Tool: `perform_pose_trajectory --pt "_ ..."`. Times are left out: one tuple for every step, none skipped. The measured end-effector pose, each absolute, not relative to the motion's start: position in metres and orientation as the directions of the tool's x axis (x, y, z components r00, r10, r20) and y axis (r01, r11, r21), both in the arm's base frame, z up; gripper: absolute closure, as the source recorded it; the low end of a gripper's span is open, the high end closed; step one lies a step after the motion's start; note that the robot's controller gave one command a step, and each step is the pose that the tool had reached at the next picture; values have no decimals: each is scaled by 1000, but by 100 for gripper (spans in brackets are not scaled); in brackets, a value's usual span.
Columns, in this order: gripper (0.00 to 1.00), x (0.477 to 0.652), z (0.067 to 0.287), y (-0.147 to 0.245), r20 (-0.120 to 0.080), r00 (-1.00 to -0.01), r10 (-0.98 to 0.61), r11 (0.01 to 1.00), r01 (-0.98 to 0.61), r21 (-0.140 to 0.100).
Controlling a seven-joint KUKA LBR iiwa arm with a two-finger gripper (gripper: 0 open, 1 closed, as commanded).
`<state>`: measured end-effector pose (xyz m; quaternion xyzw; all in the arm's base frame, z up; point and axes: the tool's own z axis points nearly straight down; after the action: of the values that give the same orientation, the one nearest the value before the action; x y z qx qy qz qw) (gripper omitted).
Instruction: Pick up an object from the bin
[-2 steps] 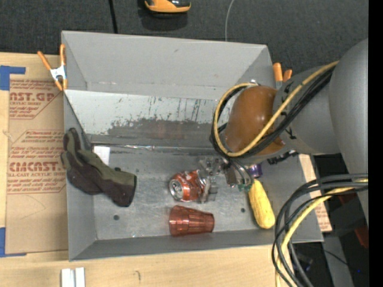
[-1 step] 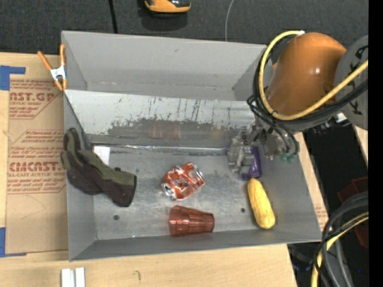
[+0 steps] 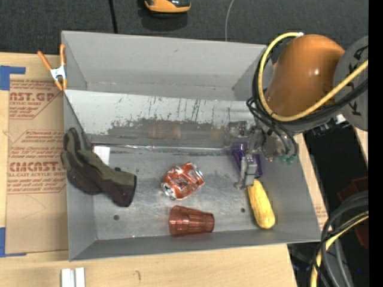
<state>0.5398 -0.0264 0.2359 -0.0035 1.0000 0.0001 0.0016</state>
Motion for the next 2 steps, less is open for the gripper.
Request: perform_pose_trajectory --pt "0 540 236 -26 -3 -1000 -7 1000 -7 0" --pt "0 538 263 -26 4 -1000 0 1000 0 1"
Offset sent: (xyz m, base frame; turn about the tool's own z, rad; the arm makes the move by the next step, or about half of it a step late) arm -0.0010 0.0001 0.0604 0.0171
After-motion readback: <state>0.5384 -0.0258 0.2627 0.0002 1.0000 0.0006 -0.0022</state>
